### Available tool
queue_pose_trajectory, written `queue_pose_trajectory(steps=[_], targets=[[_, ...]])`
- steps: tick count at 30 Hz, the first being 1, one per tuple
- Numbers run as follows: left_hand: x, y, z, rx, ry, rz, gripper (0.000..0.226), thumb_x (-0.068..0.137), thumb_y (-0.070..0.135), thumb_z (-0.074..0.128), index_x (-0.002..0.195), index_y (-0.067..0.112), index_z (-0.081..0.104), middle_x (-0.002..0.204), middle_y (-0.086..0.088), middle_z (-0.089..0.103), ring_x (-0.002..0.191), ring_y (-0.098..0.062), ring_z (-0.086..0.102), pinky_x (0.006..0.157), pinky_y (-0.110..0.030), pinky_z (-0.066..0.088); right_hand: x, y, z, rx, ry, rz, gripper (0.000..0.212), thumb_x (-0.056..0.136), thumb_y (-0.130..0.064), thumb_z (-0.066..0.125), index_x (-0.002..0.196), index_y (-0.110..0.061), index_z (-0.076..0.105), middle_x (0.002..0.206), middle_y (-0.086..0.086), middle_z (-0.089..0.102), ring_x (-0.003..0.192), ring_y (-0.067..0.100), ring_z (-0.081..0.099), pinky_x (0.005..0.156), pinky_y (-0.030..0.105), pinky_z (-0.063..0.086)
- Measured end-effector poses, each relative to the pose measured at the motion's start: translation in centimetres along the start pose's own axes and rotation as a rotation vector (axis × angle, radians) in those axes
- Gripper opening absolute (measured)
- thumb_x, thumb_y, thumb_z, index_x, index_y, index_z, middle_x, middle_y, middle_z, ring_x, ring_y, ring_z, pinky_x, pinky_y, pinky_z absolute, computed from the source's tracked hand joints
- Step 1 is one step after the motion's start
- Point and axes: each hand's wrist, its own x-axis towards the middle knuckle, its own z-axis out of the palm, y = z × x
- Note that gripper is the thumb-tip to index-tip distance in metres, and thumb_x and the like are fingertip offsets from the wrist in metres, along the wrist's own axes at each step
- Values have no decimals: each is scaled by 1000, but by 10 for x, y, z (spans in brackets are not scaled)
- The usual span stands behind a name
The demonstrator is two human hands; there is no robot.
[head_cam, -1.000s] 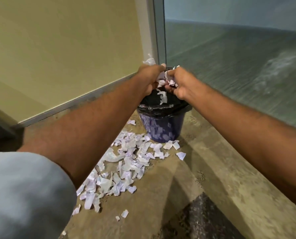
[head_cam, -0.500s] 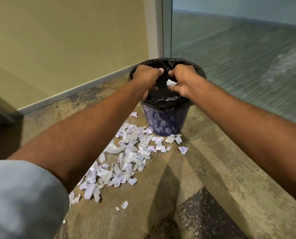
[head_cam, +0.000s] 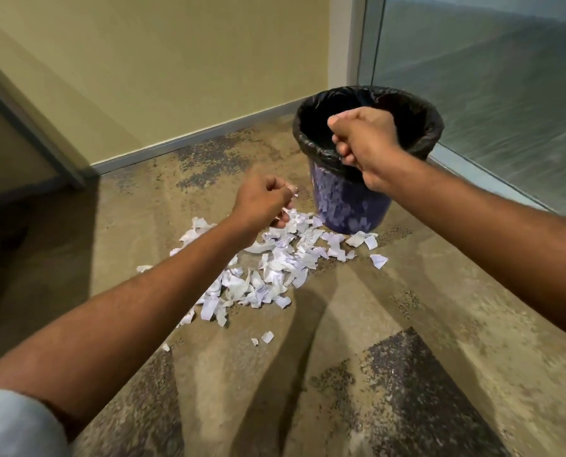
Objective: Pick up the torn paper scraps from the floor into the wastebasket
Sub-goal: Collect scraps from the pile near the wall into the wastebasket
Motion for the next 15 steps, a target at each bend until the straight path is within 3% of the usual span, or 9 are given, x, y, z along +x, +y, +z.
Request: queue_pose_trajectory(steps=[3,9,11,15], targets=[[-21,-47,-10,92,-14,-140,16,102,13,68,106,-2,70,89,-19,71,67,-26,67,60,-40,63,-29,16,18,-148,-167,-24,14,96,-17,76,101,-4,74,71,3,67,48,8,51,41,21,39],[-70,-134,-12,188,-144,-386,8,92,7,76,97,2,74,93,-21,75,73,-23,70,65,-40,64,-80,83,47,-377,-524,122,13,97,-11,75,102,1,72,70,6,66,50,10,54,41,21,43],[-84,-155,-10,286,-158,-387,10,88,11,83,93,5,76,93,-18,78,72,-22,73,61,-35,64,-98,113,53,-491,-626,153,11,95,-8,75,100,2,75,74,9,71,55,13,61,45,23,49],[-105,-189,-11,567,-202,-314,13,84,23,87,94,21,80,95,0,78,87,-17,74,76,-37,64,-134,172,55,-702,-816,71,6,91,-5,76,93,-6,81,79,5,80,66,18,76,58,25,59]])
